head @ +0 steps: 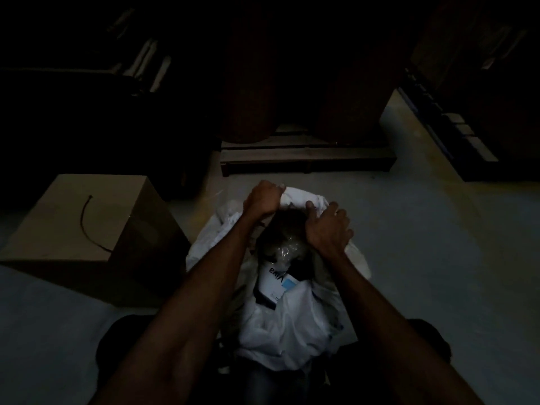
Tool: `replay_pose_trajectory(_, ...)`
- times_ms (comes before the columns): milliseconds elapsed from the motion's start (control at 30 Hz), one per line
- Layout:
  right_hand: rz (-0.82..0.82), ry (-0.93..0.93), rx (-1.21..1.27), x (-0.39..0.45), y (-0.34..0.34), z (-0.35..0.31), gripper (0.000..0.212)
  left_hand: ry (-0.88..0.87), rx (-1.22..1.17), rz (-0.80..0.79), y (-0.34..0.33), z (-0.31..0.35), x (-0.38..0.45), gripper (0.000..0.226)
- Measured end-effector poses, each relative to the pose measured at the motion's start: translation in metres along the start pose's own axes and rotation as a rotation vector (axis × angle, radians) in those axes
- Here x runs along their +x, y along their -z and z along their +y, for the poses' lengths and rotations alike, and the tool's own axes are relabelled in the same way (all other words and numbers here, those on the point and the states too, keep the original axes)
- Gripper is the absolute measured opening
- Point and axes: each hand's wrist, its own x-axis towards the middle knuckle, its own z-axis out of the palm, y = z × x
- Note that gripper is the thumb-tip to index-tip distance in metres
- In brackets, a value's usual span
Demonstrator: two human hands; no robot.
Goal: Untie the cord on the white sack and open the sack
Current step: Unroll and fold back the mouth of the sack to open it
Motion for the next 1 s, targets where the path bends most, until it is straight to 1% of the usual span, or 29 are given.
replay_pose_trajectory(67,-0.084,0.001,0.099,0.003,-0.006,0.007,0.066,0.053,-0.167,-0.085,0.001,-0.003,0.007,0.046)
replay_pose_trajectory(100,-0.116,0.013,0.130,0.007,-0.007,0.010,0.066,0.045,-0.211,-0.116,0.003,-0.006,0.009,0.045)
replay_pose_trajectory(167,-0.137,0.035,0.169,0.015,-0.009,0.015,0.065,-0.023,-0.191,-0.104,0.006,-0.010,0.005,0.046)
replay_pose_trajectory(200,-0.135,0.035,0.188,0.020,-0.008,0.016,0.064,-0.073,-0.110,-0.077,0.006,-0.010,0.001,0.047)
replay_pose_trajectory(233,-0.138,0.023,0.205,0.025,-0.006,0.016,0.063,-0.119,0.028,-0.051,0.005,-0.009,-0.005,0.051)
replay_pose_trajectory(300,-0.145,0.008,0.248,0.031,-0.001,0.016,0.061,-0.246,0.419,0.053,0.000,-0.005,-0.019,0.061)
replay_pose_trajectory(333,-0.140,0.006,0.277,0.034,0.002,0.017,0.060,-0.363,0.596,0.130,-0.004,-0.003,-0.025,0.064)
replay_pose_trajectory(367,-0.145,-0.017,0.302,0.036,0.005,0.018,0.060,-0.495,0.712,0.185,-0.009,-0.001,-0.029,0.065)
replay_pose_trajectory(433,-0.197,-0.104,0.332,0.042,0.010,0.021,0.064,-0.698,0.789,0.161,-0.021,-0.001,-0.031,0.064)
replay_pose_trajectory(467,-0.239,-0.142,0.338,0.048,0.010,0.024,0.066,-0.747,0.808,0.127,-0.028,-0.004,-0.029,0.063)
replay_pose_trajectory(500,-0.288,-0.178,0.346,0.050,0.011,0.026,0.067,-0.760,0.823,0.092,-0.035,-0.008,-0.028,0.062)
replay_pose_trajectory(567,-0.388,-0.230,0.371,0.055,0.013,0.030,0.065,-0.706,0.824,0.011,-0.044,-0.012,-0.027,0.056)
replay_pose_trajectory(633,-0.483,-0.256,0.436,0.059,0.017,0.037,0.061,-0.647,0.738,-0.058,-0.048,-0.012,-0.028,0.048)
replay_pose_trajectory(700,-0.516,-0.210,0.427,0.062,0.020,0.043,0.064,-0.611,0.635,-0.088,-0.046,-0.010,-0.024,0.047)
replay_pose_trajectory(733,-0.494,-0.158,0.365,0.061,0.021,0.043,0.068,-0.588,0.598,-0.098,-0.043,-0.008,-0.021,0.052)
replay_pose_trajectory(767,-0.437,-0.103,0.289,0.055,0.019,0.041,0.070,-0.555,0.582,-0.105,-0.039,-0.005,-0.018,0.057)
replay_pose_trajectory(800,-0.346,-0.051,0.238,0.048,0.014,0.041,0.069,-0.505,0.592,-0.121,-0.035,0.001,-0.015,0.058)
replay_pose_trajectory(867,-0.070,0.033,0.186,0.022,0.003,0.035,0.067,-0.386,0.611,-0.170,-0.029,0.016,-0.006,0.045)
replay_pose_trajectory(900,0.047,0.049,0.157,0.007,-0.001,0.031,0.066,-0.334,0.615,-0.210,-0.028,0.022,0.000,0.042)
replay_pose_trajectory(933,0.129,0.052,0.138,-0.002,-0.006,0.030,0.063,-0.307,0.633,-0.263,-0.027,0.027,0.004,0.041)
replay_pose_trajectory(1000,0.215,0.027,0.189,-0.010,-0.012,0.035,0.052,-0.290,0.620,-0.328,-0.030,0.026,0.010,0.040)
